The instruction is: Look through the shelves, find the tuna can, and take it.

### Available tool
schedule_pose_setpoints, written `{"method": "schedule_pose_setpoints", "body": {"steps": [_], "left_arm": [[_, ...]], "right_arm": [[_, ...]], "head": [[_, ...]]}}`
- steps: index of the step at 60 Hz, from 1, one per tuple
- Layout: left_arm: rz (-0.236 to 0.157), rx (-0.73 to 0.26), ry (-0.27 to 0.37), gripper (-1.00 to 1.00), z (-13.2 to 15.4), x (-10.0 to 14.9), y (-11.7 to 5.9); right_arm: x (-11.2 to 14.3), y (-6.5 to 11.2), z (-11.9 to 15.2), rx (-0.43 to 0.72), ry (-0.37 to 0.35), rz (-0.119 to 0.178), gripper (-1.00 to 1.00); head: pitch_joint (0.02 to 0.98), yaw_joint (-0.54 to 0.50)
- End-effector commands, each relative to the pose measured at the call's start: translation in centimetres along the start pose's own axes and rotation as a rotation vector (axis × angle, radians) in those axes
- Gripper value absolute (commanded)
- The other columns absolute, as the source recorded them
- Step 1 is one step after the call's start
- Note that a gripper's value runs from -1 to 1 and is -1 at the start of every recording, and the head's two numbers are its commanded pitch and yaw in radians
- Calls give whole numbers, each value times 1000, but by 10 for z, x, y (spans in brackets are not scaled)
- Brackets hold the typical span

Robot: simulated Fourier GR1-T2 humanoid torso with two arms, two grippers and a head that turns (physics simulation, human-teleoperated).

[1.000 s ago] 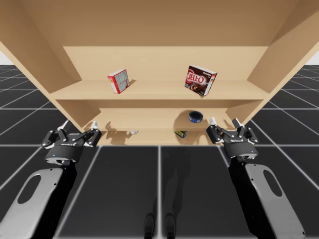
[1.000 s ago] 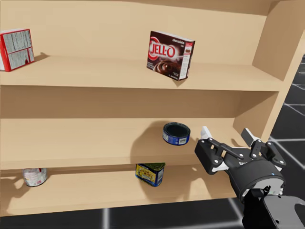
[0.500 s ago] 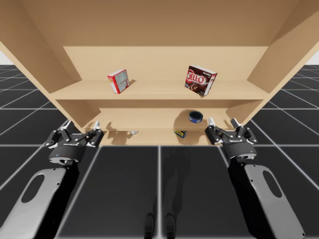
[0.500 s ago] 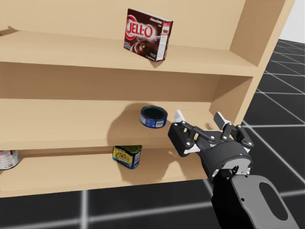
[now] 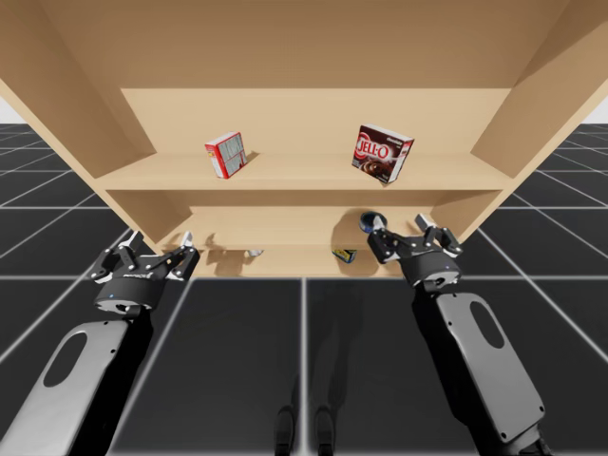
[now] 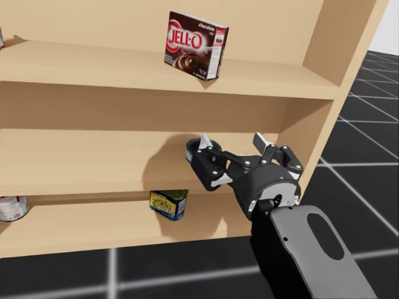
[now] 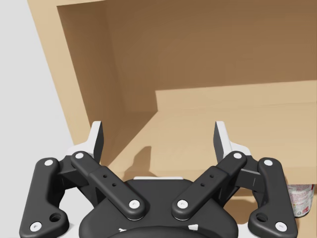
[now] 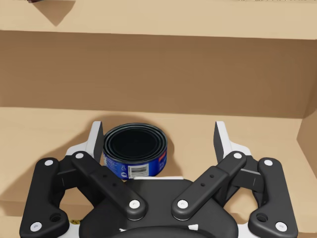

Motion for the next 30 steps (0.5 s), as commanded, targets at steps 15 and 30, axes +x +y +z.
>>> {"method": "schedule_pose_setpoints", "body": {"steps": [15, 30], "left_arm": [[8, -1, 2, -1000, 0, 0, 1], [9, -3, 2, -1000, 0, 1, 1]], "right_arm": [[-15, 23, -40, -15, 44, 40, -1000], [-31, 21, -63, -51, 78, 40, -1000]], "head": [[577, -279], [584, -277]]}}
